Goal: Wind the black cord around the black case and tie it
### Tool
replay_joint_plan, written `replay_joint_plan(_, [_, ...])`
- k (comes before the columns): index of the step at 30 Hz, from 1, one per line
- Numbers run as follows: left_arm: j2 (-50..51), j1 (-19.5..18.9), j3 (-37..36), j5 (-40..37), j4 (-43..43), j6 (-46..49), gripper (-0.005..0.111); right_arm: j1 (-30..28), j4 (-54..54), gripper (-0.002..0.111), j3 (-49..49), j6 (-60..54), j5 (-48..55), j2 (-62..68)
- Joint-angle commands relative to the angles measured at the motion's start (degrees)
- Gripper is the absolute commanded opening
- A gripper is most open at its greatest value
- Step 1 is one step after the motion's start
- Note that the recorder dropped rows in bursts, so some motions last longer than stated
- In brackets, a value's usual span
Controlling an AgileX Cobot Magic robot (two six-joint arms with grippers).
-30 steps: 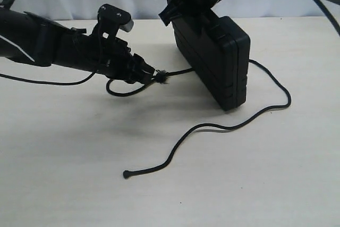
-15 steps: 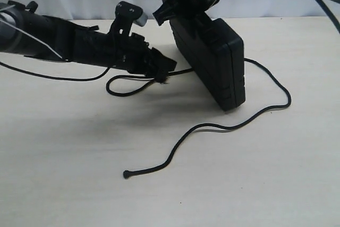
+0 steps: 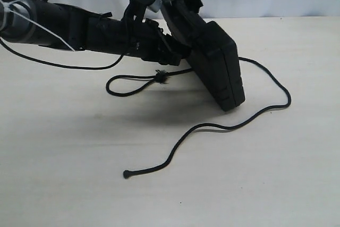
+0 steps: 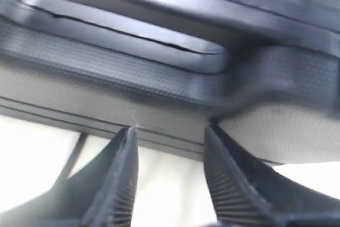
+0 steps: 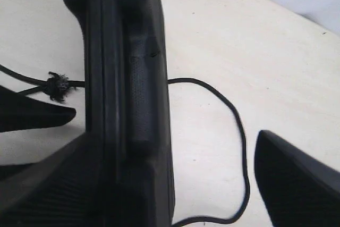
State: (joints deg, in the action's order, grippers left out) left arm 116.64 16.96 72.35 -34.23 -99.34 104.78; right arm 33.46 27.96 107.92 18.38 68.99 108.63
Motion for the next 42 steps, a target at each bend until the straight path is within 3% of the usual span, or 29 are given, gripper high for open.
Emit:
replay_joint_plan(1, [-0.01, 0.44, 0.44, 0.04, -0.61, 0.14, 0.039, -0.15, -2.4, 0.075, -6.68, -7.16, 0.98, -10.23])
replay_joint_plan(7, [-0.01, 0.44, 0.44, 0.04, -0.61, 0.14, 0.039, -5.68, -8.54, 0.075, -29.7, -9.24, -10.47, -27.44])
replay_joint_plan(11, [-0.01, 0.44, 0.44, 0.04, -0.61, 0.14, 0.039, -8.75, -11.54, 0.075, -48.53, -9.58, -23.53, -39.4])
replay_joint_plan(18, [-0.01, 0.44, 0.44, 0.14, -0.61, 0.14, 0.039, -8.61, -13.63, 0.075, -71.96, -10.47, -62.93, -52.89])
replay_joint_plan(20, [-0.01, 0.44, 0.44, 0.14, -0.61, 0.14, 0.039, -8.61, -14.89, 0.075, -74.46, -9.64, -69.41, -53.54])
replay_joint_plan(23, [-0.01, 0.44, 0.44, 0.14, -0.61, 0.14, 0.039, -8.61, -20.46, 0.075, -76.4, -8.87, -69.51, -53.44])
replay_joint_plan(27, [-0.01, 0.44, 0.44, 0.14, -0.61, 0.14, 0.039, -8.61, -13.78, 0.075, -79.48, -17.72, -68.99, -51.33])
replay_joint_plan(36, [-0.01, 0.44, 0.44, 0.14, -0.61, 0.14, 0.039, -8.61, -13.75, 0.075, -81.63, -20.1, -85.35, -37.82])
replay_joint_plan(42, [-0.01, 0.44, 0.44, 0.13, -0.61, 0.14, 0.039, -11.89, -14.26, 0.075, -81.63, -24.79, -94.68, -26.5])
